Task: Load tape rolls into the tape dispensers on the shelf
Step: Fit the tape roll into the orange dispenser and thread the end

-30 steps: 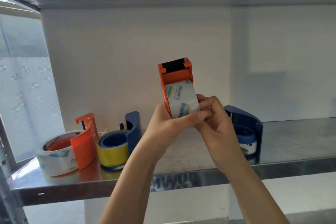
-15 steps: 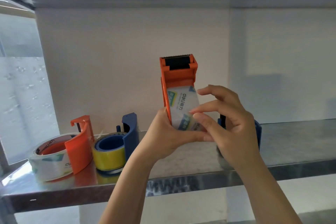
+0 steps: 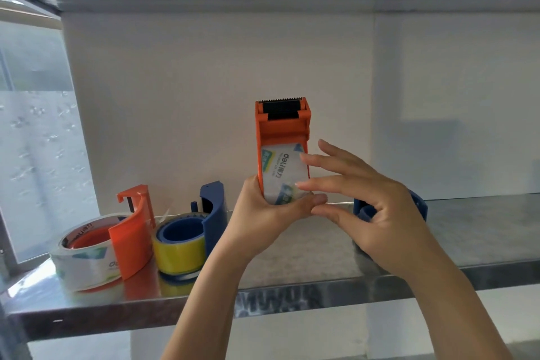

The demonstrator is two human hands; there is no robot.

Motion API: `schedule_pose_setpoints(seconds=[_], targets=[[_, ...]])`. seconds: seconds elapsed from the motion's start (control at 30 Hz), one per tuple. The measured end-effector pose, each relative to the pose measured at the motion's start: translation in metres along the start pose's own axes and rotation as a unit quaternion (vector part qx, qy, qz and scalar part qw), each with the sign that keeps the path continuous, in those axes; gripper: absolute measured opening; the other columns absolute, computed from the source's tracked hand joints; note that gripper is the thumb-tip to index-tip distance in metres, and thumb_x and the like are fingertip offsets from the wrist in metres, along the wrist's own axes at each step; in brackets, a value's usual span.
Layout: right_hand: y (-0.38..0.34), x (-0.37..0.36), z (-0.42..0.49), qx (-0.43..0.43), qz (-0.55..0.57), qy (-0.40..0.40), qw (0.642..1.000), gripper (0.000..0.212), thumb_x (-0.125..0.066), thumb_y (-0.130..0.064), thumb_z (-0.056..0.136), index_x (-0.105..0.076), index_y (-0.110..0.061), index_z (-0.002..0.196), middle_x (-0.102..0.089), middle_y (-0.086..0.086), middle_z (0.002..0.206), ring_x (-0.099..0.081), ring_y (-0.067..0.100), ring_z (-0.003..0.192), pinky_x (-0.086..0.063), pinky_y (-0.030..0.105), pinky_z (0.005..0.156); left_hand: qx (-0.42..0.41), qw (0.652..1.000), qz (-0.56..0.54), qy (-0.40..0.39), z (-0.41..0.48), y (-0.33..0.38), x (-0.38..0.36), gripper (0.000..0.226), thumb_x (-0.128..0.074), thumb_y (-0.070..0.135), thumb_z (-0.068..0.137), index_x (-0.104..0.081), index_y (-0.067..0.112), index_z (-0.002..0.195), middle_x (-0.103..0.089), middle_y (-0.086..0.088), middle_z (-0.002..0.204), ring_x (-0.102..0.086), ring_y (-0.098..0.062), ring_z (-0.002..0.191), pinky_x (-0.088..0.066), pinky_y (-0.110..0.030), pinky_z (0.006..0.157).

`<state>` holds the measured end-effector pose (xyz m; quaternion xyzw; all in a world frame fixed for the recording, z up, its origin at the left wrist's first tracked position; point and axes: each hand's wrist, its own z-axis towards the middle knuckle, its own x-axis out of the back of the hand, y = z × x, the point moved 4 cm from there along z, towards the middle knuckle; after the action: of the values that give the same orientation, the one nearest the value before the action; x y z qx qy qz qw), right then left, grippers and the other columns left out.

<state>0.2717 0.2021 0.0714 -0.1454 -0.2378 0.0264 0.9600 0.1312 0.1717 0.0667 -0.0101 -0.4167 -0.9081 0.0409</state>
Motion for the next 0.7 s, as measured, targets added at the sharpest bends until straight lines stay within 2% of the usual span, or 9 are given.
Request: schedule_pose_setpoints(seconds=[0.07,0.17,0.23,0.37,0.47,0.57,0.7], targets=[[0.002,-0.002,0.0,-0.001,-0.015,-0.018,1.0,0.037,-0.07,-0.018,0.08,-0.065,-0.028,0.115,-0.054,-0.017,0.135,-0.035,0.004,0.138,-0.033,0.026,0.111,0.009,1.0,-0.017,0.007,0.0,-0.001,0.002,0.023,-0.075,0.025,0.063,-0.074,0.032,0.084,-0.074,0.004,0.081,-0.07,-0.011,0.079,-0.055,-0.023,0.068],[0.003,-0.005,0.001,0.003,-0.038,0.012,0.999,0.034,-0.072,-0.024,0.08,-0.065,-0.026,0.113,-0.057,-0.016,0.129,-0.041,0.004,0.133,-0.036,0.024,0.109,0.008,1.0,-0.014,0.009,0.001,-0.002,0.002,0.022,-0.075,0.031,0.062,-0.073,0.034,0.083,-0.073,0.006,0.079,-0.069,-0.008,0.077,-0.055,-0.022,0.068],[0.002,-0.007,0.003,0.005,-0.048,0.043,0.998,0.023,-0.07,-0.028,0.081,-0.069,-0.023,0.104,-0.06,-0.013,0.122,-0.047,0.005,0.126,-0.038,0.019,0.104,0.006,1.0,-0.015,-0.012,0.0,-0.002,-0.001,0.025,-0.081,0.035,0.059,-0.072,0.035,0.082,-0.071,0.006,0.077,-0.068,-0.007,0.075,-0.054,-0.02,0.066],[0.003,-0.007,0.004,0.008,-0.083,0.092,0.992,0.004,-0.069,-0.013,0.079,-0.071,-0.016,0.081,-0.065,-0.011,0.11,-0.051,0.005,0.117,-0.038,0.016,0.098,-0.001,0.999,-0.028,-0.027,0.0,-0.003,-0.002,0.038,-0.081,0.049,0.053,-0.072,0.032,0.085,-0.072,0.004,0.078,-0.069,-0.009,0.076,-0.053,-0.019,0.066],[0.0,-0.006,0.008,0.007,-0.05,0.1,0.994,0.003,-0.069,-0.015,0.081,-0.068,-0.014,0.078,-0.067,-0.01,0.102,-0.055,0.004,0.112,-0.04,0.016,0.095,-0.005,1.0,-0.003,-0.021,0.0,-0.006,0.001,0.037,-0.085,0.036,0.055,-0.071,0.026,0.086,-0.072,0.003,0.078,-0.07,-0.011,0.076,-0.054,-0.022,0.067],[-0.005,-0.002,0.013,0.005,-0.042,0.121,0.992,0.005,-0.067,-0.016,0.084,-0.066,-0.011,0.081,-0.069,-0.01,0.09,-0.062,0.006,0.102,-0.048,0.021,0.089,0.009,0.999,0.052,0.005,-0.002,-0.015,0.002,0.03,-0.082,0.023,0.062,-0.068,0.022,0.089,-0.073,0.001,0.076,-0.07,-0.013,0.072,-0.055,-0.024,0.065],[-0.009,-0.006,0.023,-0.041,-0.035,0.108,0.993,0.006,-0.065,-0.014,0.087,-0.064,-0.015,0.081,-0.069,-0.016,0.079,-0.066,-0.001,0.089,-0.051,0.016,0.082,0.016,0.998,0.024,0.061,-0.003,-0.02,0.004,0.015,-0.076,0.024,0.067,-0.071,0.027,0.081,-0.07,-0.002,0.073,-0.067,-0.019,0.069,-0.057,-0.029,0.063]])
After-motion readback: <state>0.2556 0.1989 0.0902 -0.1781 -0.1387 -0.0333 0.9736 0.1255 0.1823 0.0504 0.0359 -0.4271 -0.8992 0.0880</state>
